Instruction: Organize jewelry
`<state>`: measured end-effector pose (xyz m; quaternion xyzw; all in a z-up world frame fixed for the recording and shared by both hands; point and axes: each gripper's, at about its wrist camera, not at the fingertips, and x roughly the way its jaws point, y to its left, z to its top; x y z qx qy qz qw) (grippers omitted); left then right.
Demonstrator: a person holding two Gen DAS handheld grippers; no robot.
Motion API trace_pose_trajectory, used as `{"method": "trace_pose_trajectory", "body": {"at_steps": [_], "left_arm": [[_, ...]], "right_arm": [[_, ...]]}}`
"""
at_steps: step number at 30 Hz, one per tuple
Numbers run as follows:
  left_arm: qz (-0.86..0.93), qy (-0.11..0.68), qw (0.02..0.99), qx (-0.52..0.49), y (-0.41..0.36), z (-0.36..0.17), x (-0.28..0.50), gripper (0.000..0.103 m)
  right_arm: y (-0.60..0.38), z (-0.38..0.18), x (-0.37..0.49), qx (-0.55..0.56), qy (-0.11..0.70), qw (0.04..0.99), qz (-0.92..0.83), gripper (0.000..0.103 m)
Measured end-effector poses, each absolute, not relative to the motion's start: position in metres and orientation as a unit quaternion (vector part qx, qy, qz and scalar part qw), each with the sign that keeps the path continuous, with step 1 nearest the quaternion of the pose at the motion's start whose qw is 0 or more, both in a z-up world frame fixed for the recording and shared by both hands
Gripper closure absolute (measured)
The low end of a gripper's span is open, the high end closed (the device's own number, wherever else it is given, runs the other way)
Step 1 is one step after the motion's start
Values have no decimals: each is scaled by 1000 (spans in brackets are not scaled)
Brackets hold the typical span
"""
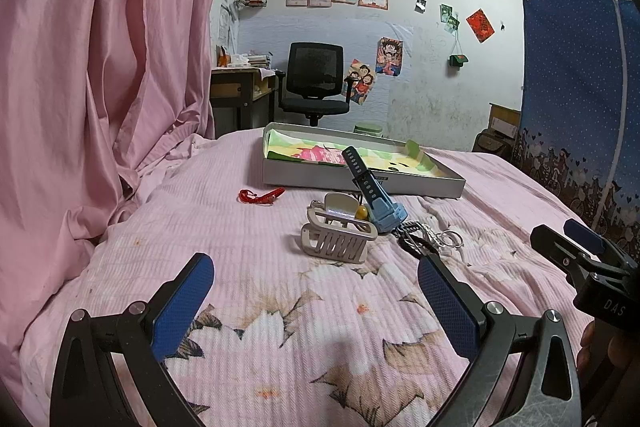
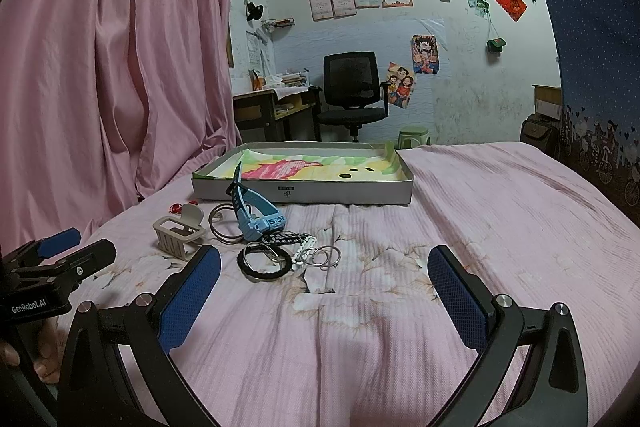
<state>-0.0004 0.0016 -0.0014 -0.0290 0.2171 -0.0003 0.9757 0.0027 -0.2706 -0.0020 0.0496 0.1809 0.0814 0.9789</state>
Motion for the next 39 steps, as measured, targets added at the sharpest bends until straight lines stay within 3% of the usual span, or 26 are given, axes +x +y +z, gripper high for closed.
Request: {"method": "trace_pose_trajectory", "body": {"at_steps": [39], "left_arm": [[-1, 216, 976, -31, 2, -2, 3, 0]], "right_arm": [[-270, -1, 2, 51, 180, 979, 83, 1]]}}
